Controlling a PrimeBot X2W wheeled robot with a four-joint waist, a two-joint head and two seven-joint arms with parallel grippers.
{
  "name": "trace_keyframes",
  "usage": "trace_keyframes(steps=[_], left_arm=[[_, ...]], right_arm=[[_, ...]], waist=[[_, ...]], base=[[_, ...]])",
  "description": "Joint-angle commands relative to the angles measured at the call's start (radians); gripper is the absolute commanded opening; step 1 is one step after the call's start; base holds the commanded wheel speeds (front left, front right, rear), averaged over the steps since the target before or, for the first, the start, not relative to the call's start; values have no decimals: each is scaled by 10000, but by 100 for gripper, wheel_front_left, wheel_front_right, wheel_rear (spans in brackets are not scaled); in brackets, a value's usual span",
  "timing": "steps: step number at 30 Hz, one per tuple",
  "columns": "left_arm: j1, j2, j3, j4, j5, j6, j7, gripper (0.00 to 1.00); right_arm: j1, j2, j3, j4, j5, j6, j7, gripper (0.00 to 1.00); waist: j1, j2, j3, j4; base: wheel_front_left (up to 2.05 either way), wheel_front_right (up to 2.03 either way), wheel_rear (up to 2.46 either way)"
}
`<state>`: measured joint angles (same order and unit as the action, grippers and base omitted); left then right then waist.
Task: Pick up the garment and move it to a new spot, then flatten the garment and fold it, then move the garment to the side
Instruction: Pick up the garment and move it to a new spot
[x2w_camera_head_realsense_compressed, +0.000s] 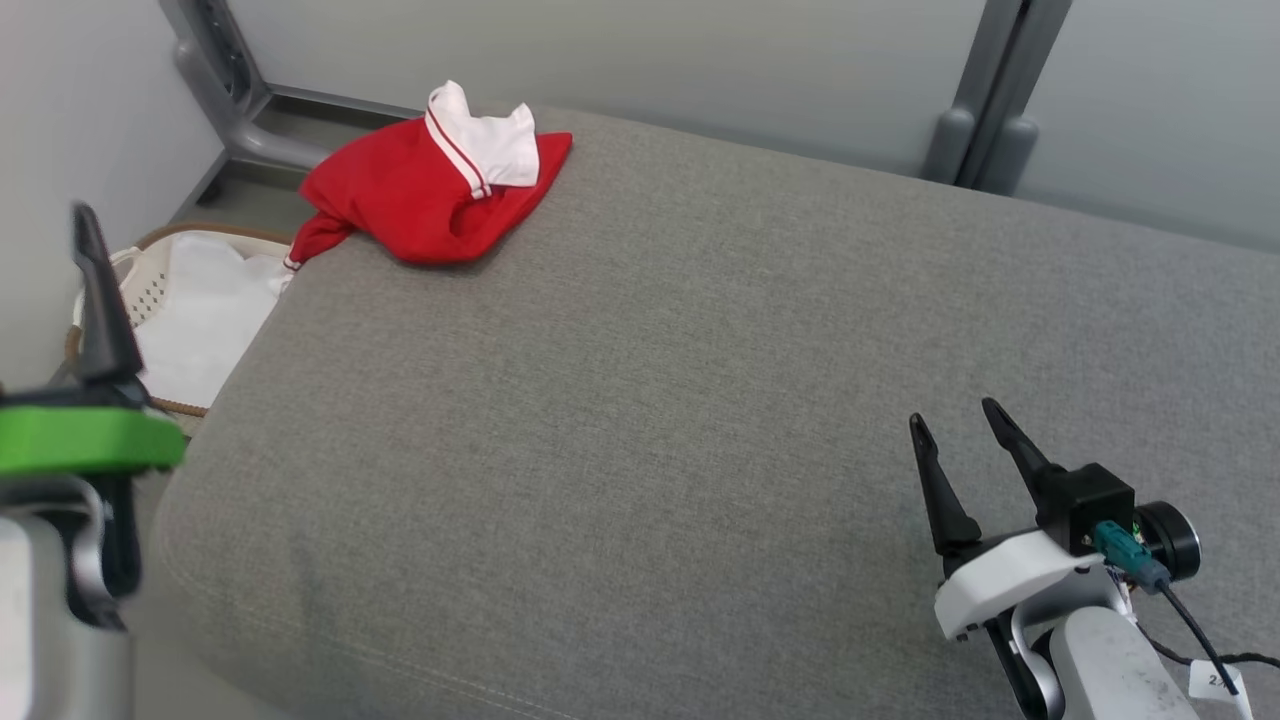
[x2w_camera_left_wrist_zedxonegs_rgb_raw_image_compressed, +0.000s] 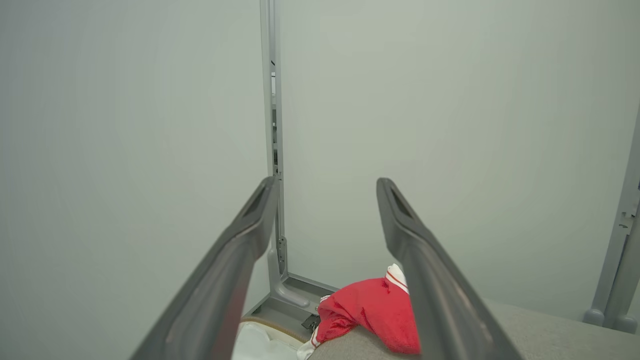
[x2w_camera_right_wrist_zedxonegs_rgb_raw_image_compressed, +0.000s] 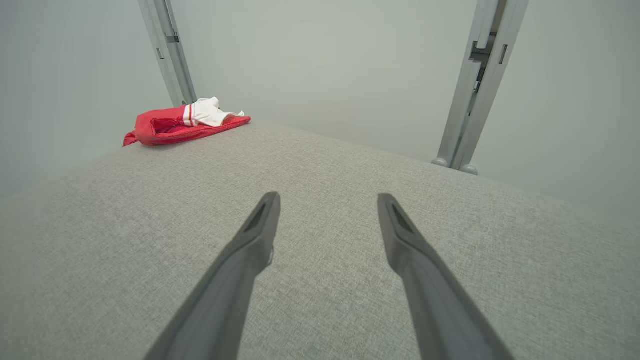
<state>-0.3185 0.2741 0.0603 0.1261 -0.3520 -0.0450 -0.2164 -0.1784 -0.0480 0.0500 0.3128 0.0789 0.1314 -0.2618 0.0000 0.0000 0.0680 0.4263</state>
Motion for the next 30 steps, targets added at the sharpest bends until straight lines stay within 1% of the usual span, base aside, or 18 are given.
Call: trace_keyframes(steps=[1, 3, 5, 8, 12, 16, 19, 26, 30], left_arm=[[-629, 272, 82, -3, 89, -35, 154, 100], [-1560, 565, 237, 199, -67, -53, 413, 100], [-2555, 876, 303, 699, -109, -104, 566, 100], [-3947, 1278, 330, 1727, -116, -173, 782, 100], [-5476, 1609, 190, 3211, -67, -268, 948, 100], [-6433, 1621, 17, 4714, -151, -374, 1053, 100], [-6911, 1485, -257, 5714, -163, -512, 1102, 100], [-7534, 965, -1055, 7841, -347, -781, 1258, 100], [-7711, 894, -1278, 8916, -493, -835, 1520, 100]], right_arm=[[-194, -48, 22, -60, -170, -15, -46, 100], [-431, -51, 83, -122, -387, -15, -44, 100], [-634, -51, 116, -196, -583, -15, -6, 100], [-944, -51, 251, -402, -891, -15, 138, 100], [-1283, -49, 335, -787, -1139, -15, 341, 100], [-1498, -46, 390, -1215, -1370, -15, 508, 100], [-1545, -45, 366, -1484, -1497, -15, 622, 100], [-1460, -43, 248, -1992, -1710, -15, 786, 100], [-1406, -43, 273, -2128, -1800, -15, 884, 100]], waist=[[0, 0, 777, -636], [0, 0, 1183, -911], [0, 0, 1573, -1167], [0, 0, 2184, -1615], [0, 0, 2968, -2173], [0, 0, 3648, -2518], [0, 0, 4080, -2680], [0, 0, 4869, -2764], [0, 0, 5087, -2739]], base=[[0, 0, 0], [0, 0, 0], [0, 0, 0], [0, 0, 0], [0, 0, 0], [0, 0, 0], [0, 0, 0], [0, 0, 0], [0, 0, 0]])
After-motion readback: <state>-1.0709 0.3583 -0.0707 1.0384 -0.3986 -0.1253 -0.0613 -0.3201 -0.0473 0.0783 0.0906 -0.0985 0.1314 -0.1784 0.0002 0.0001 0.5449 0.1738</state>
